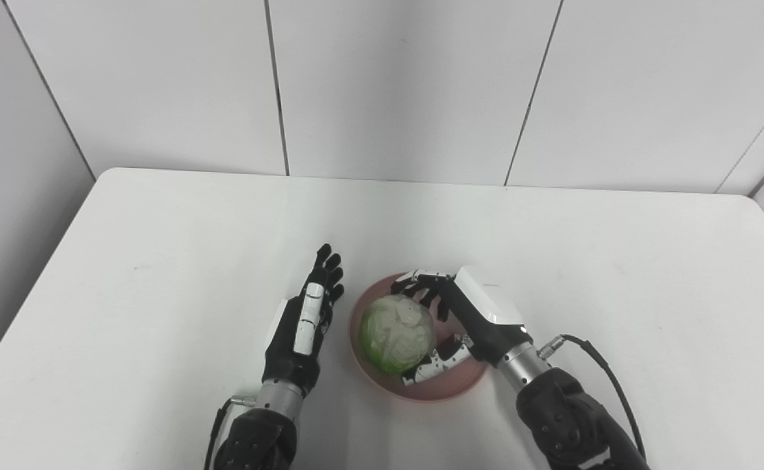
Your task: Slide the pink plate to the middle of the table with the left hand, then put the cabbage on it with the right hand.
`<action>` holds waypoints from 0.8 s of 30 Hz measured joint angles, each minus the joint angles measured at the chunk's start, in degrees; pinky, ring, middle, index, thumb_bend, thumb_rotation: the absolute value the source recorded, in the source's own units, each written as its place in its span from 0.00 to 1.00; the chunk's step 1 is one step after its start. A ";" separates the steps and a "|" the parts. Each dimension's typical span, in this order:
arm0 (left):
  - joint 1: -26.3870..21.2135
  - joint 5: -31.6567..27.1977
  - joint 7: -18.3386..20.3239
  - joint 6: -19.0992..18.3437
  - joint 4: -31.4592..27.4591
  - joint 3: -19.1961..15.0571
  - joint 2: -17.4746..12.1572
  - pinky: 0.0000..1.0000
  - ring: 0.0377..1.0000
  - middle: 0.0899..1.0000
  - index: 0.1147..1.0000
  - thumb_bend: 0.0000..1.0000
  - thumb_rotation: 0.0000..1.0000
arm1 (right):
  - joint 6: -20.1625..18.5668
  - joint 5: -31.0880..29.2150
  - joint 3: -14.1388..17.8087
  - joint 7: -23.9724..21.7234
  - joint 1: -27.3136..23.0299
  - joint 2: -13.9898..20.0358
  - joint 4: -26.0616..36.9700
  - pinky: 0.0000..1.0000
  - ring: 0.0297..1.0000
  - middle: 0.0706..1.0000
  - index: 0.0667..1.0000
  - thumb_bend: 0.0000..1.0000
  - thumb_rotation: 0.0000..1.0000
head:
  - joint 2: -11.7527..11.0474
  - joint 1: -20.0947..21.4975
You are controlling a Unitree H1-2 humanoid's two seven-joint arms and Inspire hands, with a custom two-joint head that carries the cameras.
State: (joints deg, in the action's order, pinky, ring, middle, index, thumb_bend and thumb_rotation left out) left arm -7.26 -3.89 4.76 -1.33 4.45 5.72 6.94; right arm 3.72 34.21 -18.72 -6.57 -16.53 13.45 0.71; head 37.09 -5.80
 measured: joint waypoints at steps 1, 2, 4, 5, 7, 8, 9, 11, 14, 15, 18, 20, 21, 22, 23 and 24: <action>0.00 -0.03 0.01 0.00 0.00 0.00 0.00 1.00 1.00 1.00 0.99 0.68 0.97 | -0.01 0.02 0.10 -0.02 0.00 0.06 0.03 0.31 0.36 0.44 0.51 0.51 0.00 | 0.00 0.00; 0.00 -0.04 0.02 -0.01 -0.01 0.00 -0.01 1.00 1.00 1.00 0.99 0.68 0.97 | -0.02 0.05 0.19 -0.08 0.00 0.11 0.07 0.31 0.36 0.44 0.51 0.51 0.00 | 0.00 0.00; 0.00 -0.05 0.05 -0.01 -0.01 -0.01 -0.02 1.00 1.00 1.00 0.98 0.68 0.96 | -0.17 0.43 0.39 -0.45 0.00 0.33 0.44 0.33 0.37 0.44 0.51 0.51 0.00 | 0.00 0.00; 0.00 -0.07 0.07 -0.01 -0.01 -0.02 -0.03 1.00 1.00 1.00 0.98 0.69 0.96 | -0.26 0.69 0.49 -0.63 0.00 0.50 0.65 0.35 0.37 0.44 0.51 0.51 0.00 | 0.00 0.00; 0.00 -0.08 0.21 -0.01 -0.01 -0.06 -0.05 1.00 1.00 1.00 0.98 0.69 0.95 | -0.48 1.49 0.87 -0.96 0.00 0.80 1.10 0.36 0.37 0.45 0.51 0.51 0.00 | 0.00 0.00; 0.00 -0.09 0.24 -0.01 -0.02 -0.07 -0.05 1.00 1.00 1.00 0.98 0.69 0.96 | -0.67 1.68 1.07 -1.52 0.00 0.99 1.51 0.36 0.38 0.45 0.51 0.51 0.00 | 0.35 0.52; 0.00 -0.09 0.26 -0.01 -0.02 -0.07 -0.05 1.00 1.00 1.00 0.98 0.69 0.95 | -0.91 1.72 1.27 -1.97 0.00 1.23 2.12 0.38 0.38 0.45 0.51 0.52 0.00 | 0.35 0.53; 0.00 -0.09 0.28 0.00 -0.02 -0.09 -0.05 1.00 1.00 1.00 0.98 0.68 0.94 | -1.16 1.61 1.89 -3.15 0.01 1.71 3.64 0.43 0.47 0.43 0.49 0.52 0.00 | 0.35 0.35; 0.00 -0.09 0.28 0.02 -0.01 -0.12 -0.03 1.00 1.00 1.00 0.98 0.68 0.94 | -1.76 1.53 2.70 -4.96 0.01 2.54 5.75 0.48 0.56 0.42 0.48 0.53 0.00 | 0.44 0.18; 0.00 -0.08 0.27 0.01 -0.02 -0.12 -0.02 1.00 1.00 1.00 0.98 0.68 0.94 | -1.93 1.53 2.78 -5.69 0.01 2.95 6.35 0.52 0.61 0.54 0.47 0.52 0.08 | 0.44 0.18; 0.00 -0.07 0.26 -0.02 -0.04 -0.12 -0.02 1.00 1.00 1.00 0.98 0.68 0.95 | -2.92 1.51 2.90 -8.08 0.01 4.08 7.50 0.58 0.68 0.66 0.46 0.52 0.13 | 0.44 0.18; 0.01 -0.09 0.26 -0.02 -0.05 -0.13 -0.02 1.00 1.00 1.00 0.98 0.66 0.94 | -4.11 1.36 2.91 -10.48 0.01 4.97 8.61 0.66 0.75 0.73 0.69 0.72 0.16 | 0.35 0.53; 0.01 -0.12 0.26 -0.02 -0.05 -0.14 -0.01 1.00 1.00 1.00 0.98 0.65 0.94 | -4.43 1.27 2.91 -11.36 0.01 5.38 8.94 0.68 0.77 0.75 0.72 0.75 0.17 | 0.35 0.53; 0.01 -0.34 0.27 -0.01 -0.04 -0.16 0.00 1.00 1.00 1.00 0.98 0.65 0.94 | -4.94 1.06 2.92 -12.52 0.01 5.83 9.22 0.68 0.77 0.75 0.73 0.75 0.17 | 0.35 0.53; 0.01 -0.66 0.27 -0.01 -0.04 -0.20 0.01 1.00 1.00 1.00 0.99 0.65 0.94 | -5.27 0.86 2.93 -13.32 0.02 6.15 9.40 0.72 0.81 0.78 0.77 0.76 0.19 | 0.35 0.53; 0.00 -1.01 0.27 0.00 -0.04 -0.22 0.01 1.00 1.00 1.00 0.99 0.65 0.94 | -5.55 0.62 2.93 -14.06 0.10 6.51 9.85 0.73 0.82 0.79 0.78 0.76 0.19 | 0.35 0.53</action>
State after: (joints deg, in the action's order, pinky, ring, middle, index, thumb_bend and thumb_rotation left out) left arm -7.25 -4.90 5.03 -1.33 4.41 5.50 6.95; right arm -1.82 34.83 -15.79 -20.63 -16.42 19.96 10.57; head 37.44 -5.27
